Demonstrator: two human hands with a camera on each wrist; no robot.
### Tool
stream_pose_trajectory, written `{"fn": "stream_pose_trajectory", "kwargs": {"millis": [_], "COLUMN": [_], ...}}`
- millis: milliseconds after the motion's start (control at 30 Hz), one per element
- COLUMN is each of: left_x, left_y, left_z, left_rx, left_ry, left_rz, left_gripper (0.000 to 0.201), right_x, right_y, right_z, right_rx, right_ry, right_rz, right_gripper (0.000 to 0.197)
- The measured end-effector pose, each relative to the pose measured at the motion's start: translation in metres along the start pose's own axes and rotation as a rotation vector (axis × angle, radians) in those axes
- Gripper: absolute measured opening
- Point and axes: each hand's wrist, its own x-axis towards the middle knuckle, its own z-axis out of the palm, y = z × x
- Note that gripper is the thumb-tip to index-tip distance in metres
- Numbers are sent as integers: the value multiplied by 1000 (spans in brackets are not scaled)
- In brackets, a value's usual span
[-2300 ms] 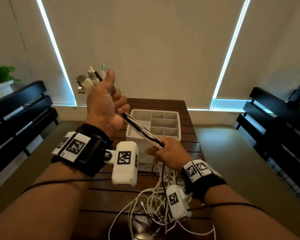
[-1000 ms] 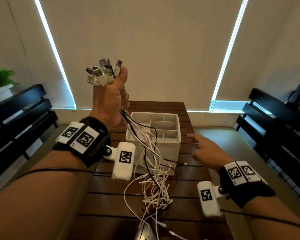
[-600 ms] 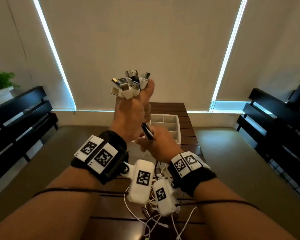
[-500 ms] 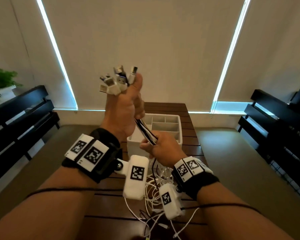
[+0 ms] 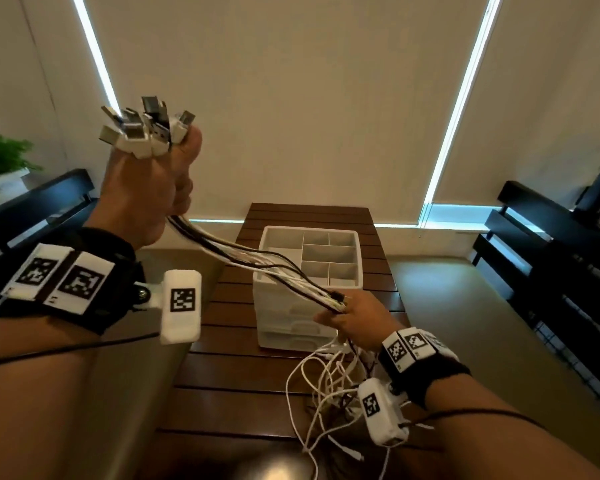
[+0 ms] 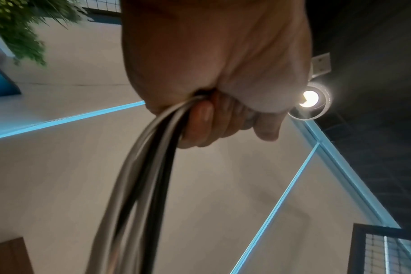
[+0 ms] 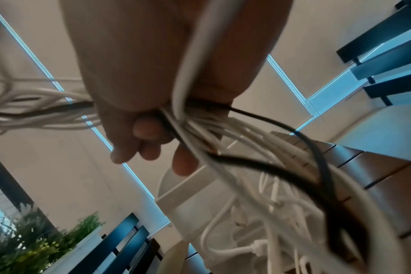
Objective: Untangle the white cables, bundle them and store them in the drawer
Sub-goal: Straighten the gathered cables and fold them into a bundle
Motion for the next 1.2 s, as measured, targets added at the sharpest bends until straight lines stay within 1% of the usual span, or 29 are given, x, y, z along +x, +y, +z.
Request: {"fn": "stream_pose_trajectory", "kwargs": {"millis": [33, 67, 100, 133, 167, 200, 233, 267, 300, 333, 367, 433, 467, 500, 567, 633, 700, 767, 833, 933, 1000, 1067, 1133, 1200], "left_x": [-4, -8, -12, -17, -24, -27, -31, -38, -44, -49, -55, -61, -62, -61, -61, -61, -58, -57, -57, -55, -52, -48, -46, -47], "left_y": [-1, -2, -5, -6, -9, -16, -21, -24, -26, -29, -32, -43, -48, -53, -61, -62, -59, -56, -52, -42, -34, -30, -29, -28], "left_z": [-4, -3, 1, 12, 25, 39, 54, 70, 81, 89, 94, 96, 96, 95, 95, 98, 98, 94, 93, 93, 91, 89, 86, 85], "left_rx": [174, 430, 674, 812, 902, 985, 1076, 1074, 1044, 993, 942, 848, 824, 830, 883, 929, 988, 1044, 1037, 931, 842, 793, 763, 759], "left_ry": [26, 39, 33, 35, -23, -124, -227, -286, -345, -396, -458, -568, -604, -603, -572, -574, -580, -544, -465, -315, -240, -196, -189, -192], "left_rz": [102, 232, 330, 321, 251, 231, 199, 148, 49, -20, -73, -136, -147, -161, -164, -160, -134, -79, -21, 38, 28, 1, -38, -64], "left_gripper": [29, 17, 2, 17, 36, 51, 55, 48, 37, 31, 31, 36, 38, 38, 32, 23, 13, 21, 27, 30, 32, 33, 34, 34], "right_x": [1, 4, 7, 11, 15, 19, 23, 27, 30, 32, 33, 35, 35, 34, 33, 29, 23, 17, 12, 9, 8, 6, 3, 1], "right_y": [1, 1, 0, -4, -10, -16, -22, -29, -32, -35, -37, -41, -43, -45, -50, -48, -44, -40, -33, -21, -13, -7, -3, 1], "right_z": [-3, -5, -5, -4, -2, 2, 5, 7, 8, 6, 3, -6, -9, -12, -11, -7, -6, -7, -10, -7, -2, 1, 2, 1], "right_rx": [-28, -89, -182, -276, -356, -423, -482, -531, -558, -549, -529, -513, -515, -526, -588, -633, -533, -382, -216, -60, 15, 106, 163, 157], "right_ry": [-3, 4, 16, 24, 22, 15, 11, 17, 30, 48, 64, 83, 75, 64, 37, 32, 47, 73, 119, 159, 176, 191, 181, 156], "right_rz": [10, 2, -15, -40, -66, -95, -127, -165, -190, -216, -236, -243, -232, -237, -280, -353, -361, -297, -227, -170, -135, -103, -87, -78], "right_gripper": [3, 4, 6, 9, 11, 11, 11, 12, 15, 17, 18, 15, 11, 9, 11, 16, 20, 21, 16, 14, 12, 8, 9, 11]}}
